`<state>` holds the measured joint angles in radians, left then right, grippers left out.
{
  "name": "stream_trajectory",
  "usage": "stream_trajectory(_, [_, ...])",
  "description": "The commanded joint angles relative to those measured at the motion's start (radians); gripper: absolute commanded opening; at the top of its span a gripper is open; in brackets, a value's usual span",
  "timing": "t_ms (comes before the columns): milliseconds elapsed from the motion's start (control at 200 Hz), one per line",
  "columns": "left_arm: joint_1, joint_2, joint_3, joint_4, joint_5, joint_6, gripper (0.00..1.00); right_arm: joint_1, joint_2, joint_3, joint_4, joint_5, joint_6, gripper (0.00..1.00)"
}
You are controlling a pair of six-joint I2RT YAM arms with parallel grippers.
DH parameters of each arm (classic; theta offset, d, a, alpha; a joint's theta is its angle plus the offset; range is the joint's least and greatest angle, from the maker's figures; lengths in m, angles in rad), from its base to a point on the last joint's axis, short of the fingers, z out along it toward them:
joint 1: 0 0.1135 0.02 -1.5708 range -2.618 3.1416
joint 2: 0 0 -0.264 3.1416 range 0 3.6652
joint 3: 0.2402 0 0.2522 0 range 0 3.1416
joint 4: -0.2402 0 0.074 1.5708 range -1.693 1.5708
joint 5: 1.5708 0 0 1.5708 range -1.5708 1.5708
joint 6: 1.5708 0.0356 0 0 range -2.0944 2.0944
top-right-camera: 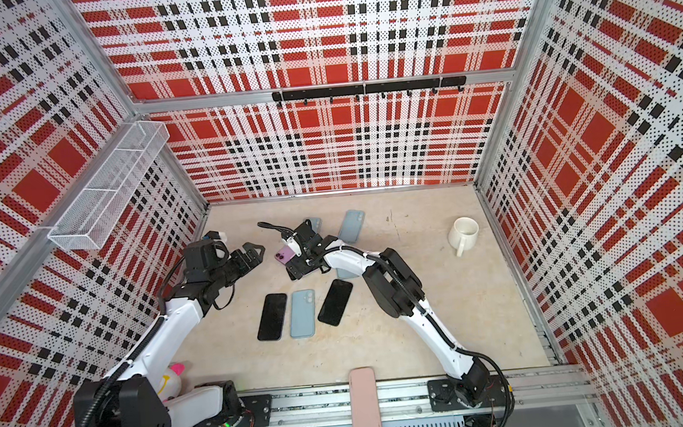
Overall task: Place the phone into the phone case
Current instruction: 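Grasp the pink phone with the right gripper while the left gripper holds it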
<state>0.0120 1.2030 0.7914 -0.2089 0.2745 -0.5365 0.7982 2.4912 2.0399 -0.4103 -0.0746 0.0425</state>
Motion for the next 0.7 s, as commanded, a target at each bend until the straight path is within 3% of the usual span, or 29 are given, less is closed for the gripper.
stream_trajectory(0, [0.013,-0.007,0.000,0.019,0.012,0.028,0.98,0.011,0.046,-0.010,-0.071,0.008,0.002,0.86])
stream_trajectory(250, [0.009,0.009,-0.010,0.030,0.037,0.017,0.98,0.018,-0.035,-0.093,-0.008,0.026,0.031,0.66])
stream_trajectory(536, [-0.007,-0.001,-0.048,0.120,0.122,-0.067,0.98,0.018,-0.238,-0.205,0.103,0.060,0.096,0.62])
stream_trajectory(696, [-0.068,-0.006,-0.081,0.201,0.135,-0.148,0.98,0.010,-0.353,-0.322,0.167,0.060,0.121,0.61])
